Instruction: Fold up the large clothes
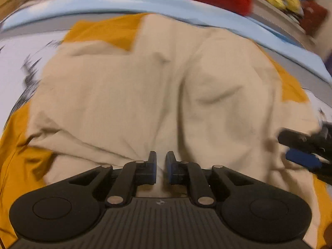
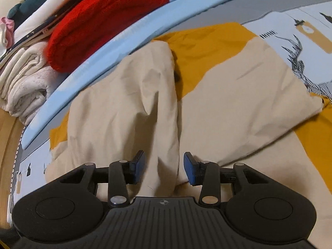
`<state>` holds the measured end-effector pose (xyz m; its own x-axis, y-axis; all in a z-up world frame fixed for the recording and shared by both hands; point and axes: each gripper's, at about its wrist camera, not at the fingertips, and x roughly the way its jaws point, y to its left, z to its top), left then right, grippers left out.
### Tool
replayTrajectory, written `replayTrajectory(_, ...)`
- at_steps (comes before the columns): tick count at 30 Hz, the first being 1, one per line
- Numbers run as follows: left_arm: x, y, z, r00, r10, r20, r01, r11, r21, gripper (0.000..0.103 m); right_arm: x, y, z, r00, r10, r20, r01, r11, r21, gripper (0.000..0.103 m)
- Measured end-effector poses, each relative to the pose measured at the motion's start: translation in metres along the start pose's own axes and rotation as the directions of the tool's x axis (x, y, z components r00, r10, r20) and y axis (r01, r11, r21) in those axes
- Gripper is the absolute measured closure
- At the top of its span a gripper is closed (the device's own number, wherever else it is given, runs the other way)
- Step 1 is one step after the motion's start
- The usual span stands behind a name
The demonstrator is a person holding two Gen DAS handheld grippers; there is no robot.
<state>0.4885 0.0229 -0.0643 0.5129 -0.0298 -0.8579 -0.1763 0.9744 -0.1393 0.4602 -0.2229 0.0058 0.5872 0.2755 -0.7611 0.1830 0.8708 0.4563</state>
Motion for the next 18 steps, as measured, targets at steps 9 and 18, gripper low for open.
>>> replayTrajectory(9,-0.066,-0.02,0.018,0.952,-0.141,0.271,0.129,0.99,0.063,0.083,0.011,-0.008,-0.005,0.991,-0.096,-0.098,0.092,0.995,-0.035,0.06)
replayTrajectory(18,-0.046,-0.008,0.021,0.988,-0.146,0.047,0.144,0.989,0.041,0.064,-0.017,0.003,-0.001,0.996,-0.087,-0.013,0.086,0.993,-0.081,0.06)
